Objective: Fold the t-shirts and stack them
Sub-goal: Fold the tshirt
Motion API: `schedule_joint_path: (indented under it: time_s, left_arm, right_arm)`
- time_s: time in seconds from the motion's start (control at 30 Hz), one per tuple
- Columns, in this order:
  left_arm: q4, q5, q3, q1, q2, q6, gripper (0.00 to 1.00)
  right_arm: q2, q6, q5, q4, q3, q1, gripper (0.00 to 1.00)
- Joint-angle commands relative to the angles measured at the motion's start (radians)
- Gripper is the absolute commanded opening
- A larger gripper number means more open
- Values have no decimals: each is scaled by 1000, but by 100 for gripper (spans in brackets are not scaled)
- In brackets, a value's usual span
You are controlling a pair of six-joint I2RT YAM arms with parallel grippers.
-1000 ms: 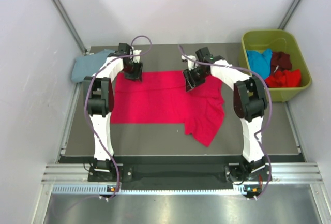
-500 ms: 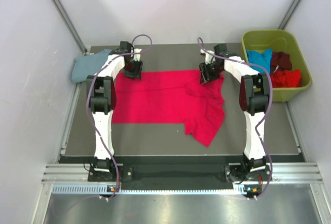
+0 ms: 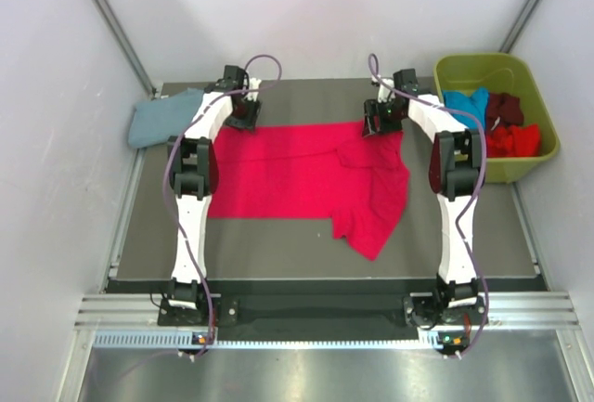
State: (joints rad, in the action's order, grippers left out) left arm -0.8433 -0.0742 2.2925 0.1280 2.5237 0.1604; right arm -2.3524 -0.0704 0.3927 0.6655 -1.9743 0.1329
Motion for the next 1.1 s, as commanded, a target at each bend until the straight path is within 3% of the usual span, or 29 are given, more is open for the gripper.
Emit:
schedule_joint_path:
  time_s: [0.0,0.13,0.27,0.6,0.87,1.0,1.07]
  left_arm:
    - [36,66,24,-1,90,31,53]
    - [58,137,71,-2,81,27,59]
    - [72,174,-4,-42,-14,-18,67]
    - [29,114,-185,-175,-132,-33,66]
    - [38,119,-168,-191,-121,-21,64]
    - [23,102,-127,-177,-85,-18,43]
    - [24,85,-120,-168,-75,-12,0]
  right_arm:
    - [-64,-2,-72,-61,-55,-24,66]
    - [-77,-2,-89,-67,-90,-27,66]
    - [-67,-5,-86,-63,-67,-27,67]
    - [-44,-11,-87,-61,-43,-27,67]
    - [-41,-16,-94,-63,-31,-26,67]
    - [-42,-28,-141,-61,-21,-24,67]
    - [-41,-34,-176,-58,-3,-29,67]
